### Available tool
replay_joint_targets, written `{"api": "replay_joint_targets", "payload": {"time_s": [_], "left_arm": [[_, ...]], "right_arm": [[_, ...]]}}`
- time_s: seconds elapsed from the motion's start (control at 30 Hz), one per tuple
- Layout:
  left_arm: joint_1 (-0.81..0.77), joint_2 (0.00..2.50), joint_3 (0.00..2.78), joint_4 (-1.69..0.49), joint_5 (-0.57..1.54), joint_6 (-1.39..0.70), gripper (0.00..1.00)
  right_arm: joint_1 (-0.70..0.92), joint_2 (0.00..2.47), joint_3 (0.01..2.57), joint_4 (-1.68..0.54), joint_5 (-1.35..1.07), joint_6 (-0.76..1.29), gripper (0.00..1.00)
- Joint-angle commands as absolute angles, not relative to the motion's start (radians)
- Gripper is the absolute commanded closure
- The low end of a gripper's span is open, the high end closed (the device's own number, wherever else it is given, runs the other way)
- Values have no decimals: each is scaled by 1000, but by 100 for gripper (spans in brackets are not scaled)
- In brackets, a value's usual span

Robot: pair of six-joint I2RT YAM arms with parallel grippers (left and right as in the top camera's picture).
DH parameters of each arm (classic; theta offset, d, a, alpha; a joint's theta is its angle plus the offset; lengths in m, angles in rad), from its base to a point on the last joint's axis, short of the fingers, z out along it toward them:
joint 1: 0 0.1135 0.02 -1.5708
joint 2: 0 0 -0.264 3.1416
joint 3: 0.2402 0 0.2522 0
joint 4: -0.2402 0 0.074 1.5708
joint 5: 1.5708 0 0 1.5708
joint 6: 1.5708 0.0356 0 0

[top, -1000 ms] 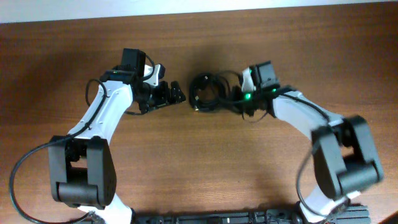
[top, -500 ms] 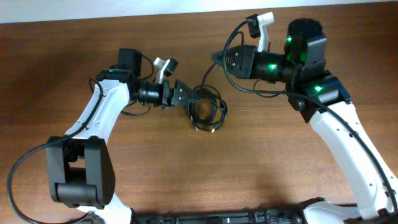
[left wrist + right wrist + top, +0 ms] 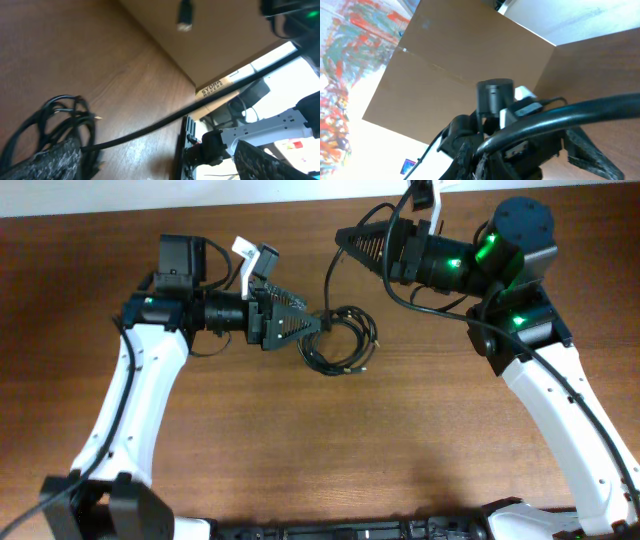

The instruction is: Untangle cables

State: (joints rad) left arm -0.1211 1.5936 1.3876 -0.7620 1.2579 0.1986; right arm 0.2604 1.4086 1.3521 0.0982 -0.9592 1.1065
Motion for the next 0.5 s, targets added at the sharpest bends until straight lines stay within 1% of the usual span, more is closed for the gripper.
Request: {"api": "replay_joint_targets", "payload": {"time_s": [0.0,0.07,0.2,0.33,0.37,0.4,0.43,0.47], "left_arm": [[-141,1549,1404,-759,1271,228,1],[-172,1549,1404,-759,1229,234,1],[-211,1549,1404,-753,1010,234,1],[-229,1549,1404,-705,979,234,1],[-229,1549,1404,-698,979,234,5],[-229,1549,1404,-695,979,234,11],[-229,1549,1404,-694,979,233,30],[-229,1549,1404,-697,979,233,42]], "right_arm": [[255,1387,1378,109,-940,1143,96],[255,1387,1378,109,-931,1178,96],[255,1387,1378,109,-935,1230,96],[255,1387,1378,109,-951,1240,96],[255,1387,1378,109,-950,1240,96],[255,1387,1378,109,-951,1240,96],[255,1387,1378,109,-951,1240,96],[255,1387,1378,109,-951,1240,96]]}}
